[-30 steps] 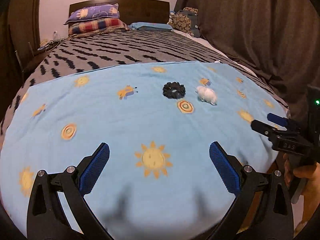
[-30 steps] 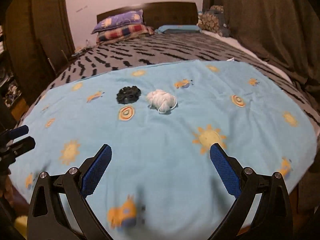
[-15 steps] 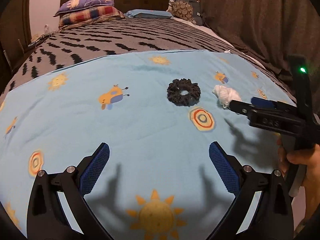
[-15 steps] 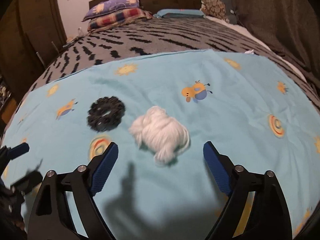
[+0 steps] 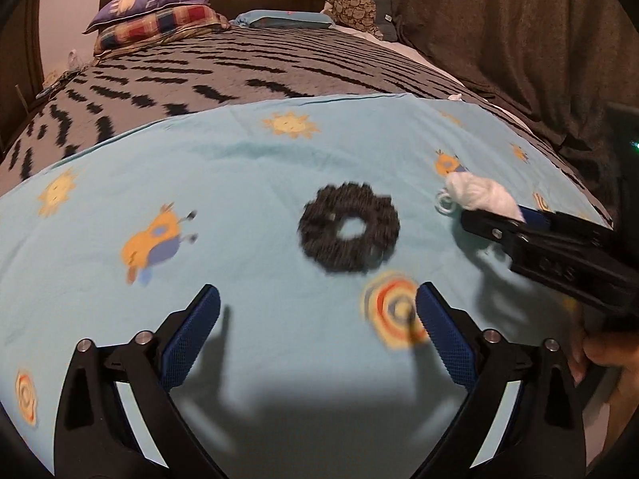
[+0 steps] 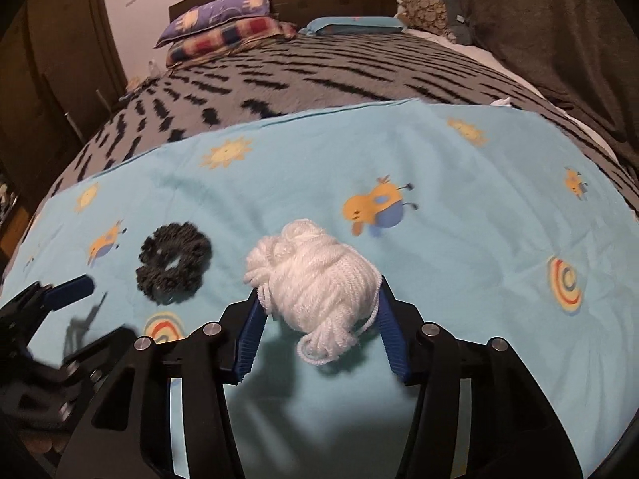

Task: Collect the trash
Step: 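Grasp the white yarn ball with the right gripper while the left gripper grasps the black scrunchie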

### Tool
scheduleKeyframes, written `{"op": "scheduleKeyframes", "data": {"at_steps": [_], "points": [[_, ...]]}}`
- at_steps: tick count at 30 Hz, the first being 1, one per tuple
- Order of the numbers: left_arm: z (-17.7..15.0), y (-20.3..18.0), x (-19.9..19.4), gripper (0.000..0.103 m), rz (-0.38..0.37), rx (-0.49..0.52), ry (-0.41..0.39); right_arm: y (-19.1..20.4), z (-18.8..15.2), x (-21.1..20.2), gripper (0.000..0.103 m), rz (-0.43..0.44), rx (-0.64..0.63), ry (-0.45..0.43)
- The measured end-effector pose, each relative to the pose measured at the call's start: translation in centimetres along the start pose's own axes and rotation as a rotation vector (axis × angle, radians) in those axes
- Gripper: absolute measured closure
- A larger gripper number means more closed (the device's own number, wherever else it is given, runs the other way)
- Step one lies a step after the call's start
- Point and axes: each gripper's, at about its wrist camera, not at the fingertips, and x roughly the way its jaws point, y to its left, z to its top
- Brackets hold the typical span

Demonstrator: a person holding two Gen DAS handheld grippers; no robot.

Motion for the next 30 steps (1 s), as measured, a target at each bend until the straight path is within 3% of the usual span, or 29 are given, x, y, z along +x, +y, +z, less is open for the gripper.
{"op": "scheduleKeyframes", "data": {"at_steps": [7, 9, 14, 17, 26, 30], "points": [[2.5, -0.8, 3.4, 0.015, -0.019, -0.006, 0.02, -1.4, -0.2, -1.0, 0.05, -0.039, 0.001, -0.014], [2.9, -1.1, 4.0, 0.024, -0.024, 0.004, 0.024, -1.9, -0.4, -1.3, 0.05, -0.04, 0.005, -0.015], [3.1, -1.4, 4.0, 0.059, -0.031, 0.025, 0.024, -2.4, -0.7, -2.0, 0.05, -0.041, 0.005, -0.021], [2.9, -1.4, 3.4, 0.071, -0.032, 0.027, 0.018, -2.3, -1.1, -2.7, 0.05, -0.034, 0.005, -0.023], [-0.8, -1.9, -2.5, 0.088, -0.058, 0.039, -0.011, -1.0, -4.2, -7.4, 0.05, -0.003, -0.011, -0.03], [-3.5, -2.5, -6.8, 0.088, -0.089, 0.044, -0.011, 0.3, -6.2, -10.6, 0.05, 0.021, -0.015, -0.038]]}}
